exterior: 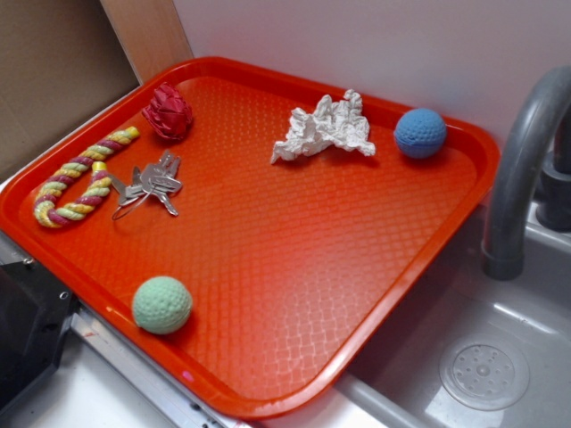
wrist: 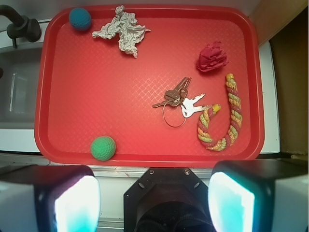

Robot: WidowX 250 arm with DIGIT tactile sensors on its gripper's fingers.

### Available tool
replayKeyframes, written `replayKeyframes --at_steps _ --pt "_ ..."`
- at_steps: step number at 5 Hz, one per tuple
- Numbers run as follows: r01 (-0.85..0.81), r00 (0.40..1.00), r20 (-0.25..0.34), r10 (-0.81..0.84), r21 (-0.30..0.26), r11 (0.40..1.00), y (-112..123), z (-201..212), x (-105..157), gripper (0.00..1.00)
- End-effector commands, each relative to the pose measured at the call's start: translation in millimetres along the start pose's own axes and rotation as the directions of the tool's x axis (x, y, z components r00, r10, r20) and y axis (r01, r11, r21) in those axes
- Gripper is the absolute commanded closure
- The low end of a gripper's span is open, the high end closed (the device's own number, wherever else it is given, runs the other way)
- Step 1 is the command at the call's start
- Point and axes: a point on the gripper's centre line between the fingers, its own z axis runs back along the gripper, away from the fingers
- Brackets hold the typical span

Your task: Grab the red paper.

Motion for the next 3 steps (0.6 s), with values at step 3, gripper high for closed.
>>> replayKeyframes --at_steps 3 --pt "-0.484 0.875 0.021 0.484 -0.023 0.875 36 -23 16 0.00"
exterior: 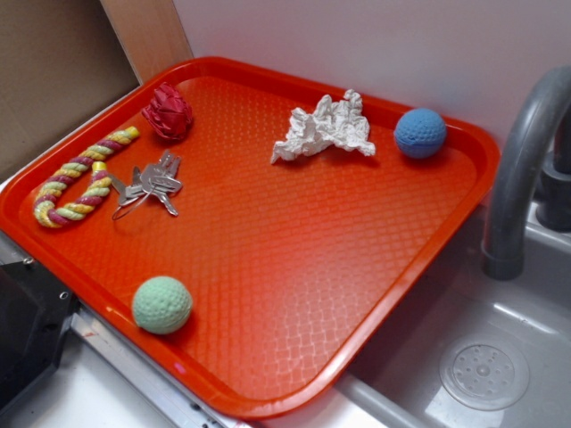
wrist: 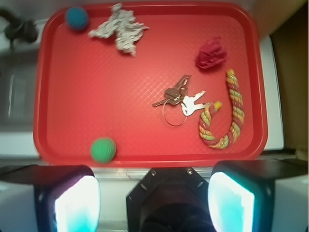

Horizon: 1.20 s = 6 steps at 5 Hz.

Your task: Grab the red paper.

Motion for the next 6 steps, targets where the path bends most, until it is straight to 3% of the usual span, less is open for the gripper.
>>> replayKeyframes --at_steps 1,2,3,4,6 --pt "-0.488 0.873 -0.010 0.488 -0.037 0.872 24 -37 34 0.00" --pt "-0.669 0.735 0.069 0.675 -0.089 0.738 46 -67 70 0.00" --pt "-0.695 0.697 0.114 0.708 -0.137 0.706 64 -95 103 0.00" --pt "-0.686 0.691 0.142 0.708 -0.177 0.705 63 -113 117 0.00" --pt "-0.656 0.724 0.208 0.658 -0.091 0.750 61 -170 142 0.00"
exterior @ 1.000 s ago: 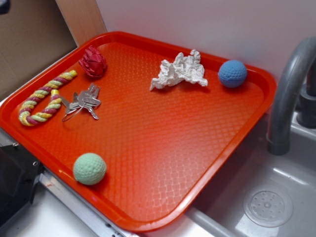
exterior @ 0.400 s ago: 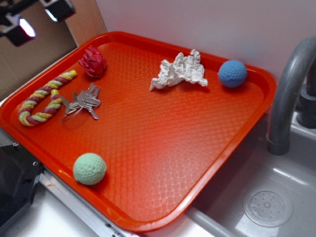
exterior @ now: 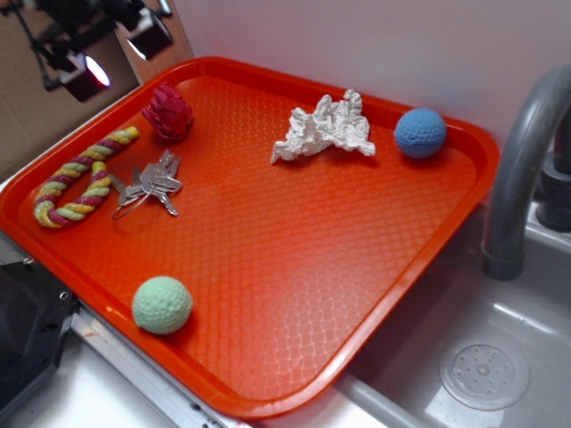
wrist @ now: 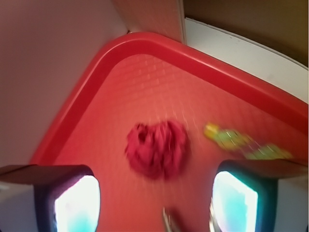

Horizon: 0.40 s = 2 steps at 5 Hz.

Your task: Grab the red paper.

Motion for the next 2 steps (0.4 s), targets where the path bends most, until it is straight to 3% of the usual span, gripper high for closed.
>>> replayKeyframes --at_steps 1,2 --pt "0.029 0.997 0.074 -0.032 0.046 0.999 -3 -32 18 0.00" --pt "0.040 0.996 0.070 -0.047 0.094 0.995 5 -47 17 0.00"
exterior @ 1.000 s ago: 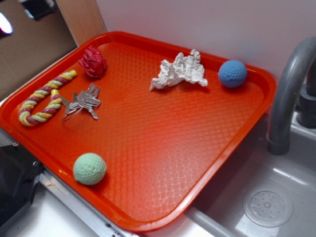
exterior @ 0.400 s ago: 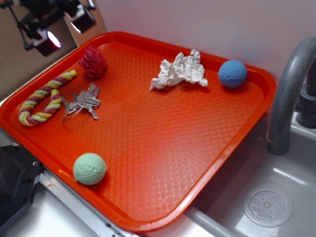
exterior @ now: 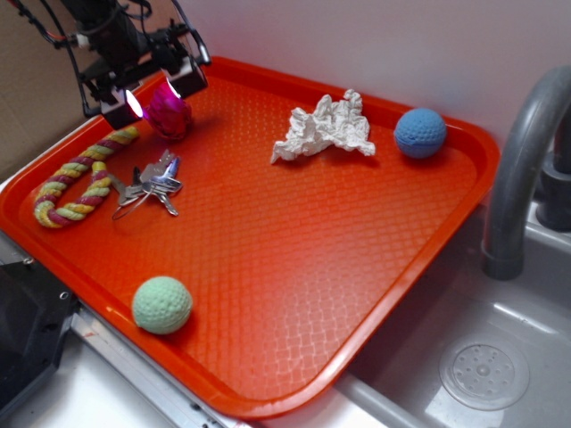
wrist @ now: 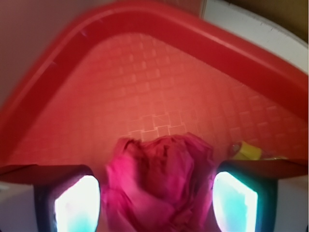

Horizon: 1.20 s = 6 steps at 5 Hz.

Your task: Grab the red paper.

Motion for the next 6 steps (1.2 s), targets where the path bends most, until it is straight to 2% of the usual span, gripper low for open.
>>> replayKeyframes --at_steps 1,2,3,5,6 --pt "0.043 0.999 0.028 -0.044 0.031 0.999 4 -11 9 0.00" --pt "0.031 0.999 0.030 -0.033 0.049 0.998 4 -17 7 0.02" --pt "0.031 0.998 0.046 -0.033 0.048 0.998 5 -16 5 1.00" --pt "0.048 0.998 0.034 -0.048 -0.006 0.999 0 9 9 1.00" --pt "0.122 0.992 -0.025 -0.123 -0.045 0.991 -10 49 11 1.00"
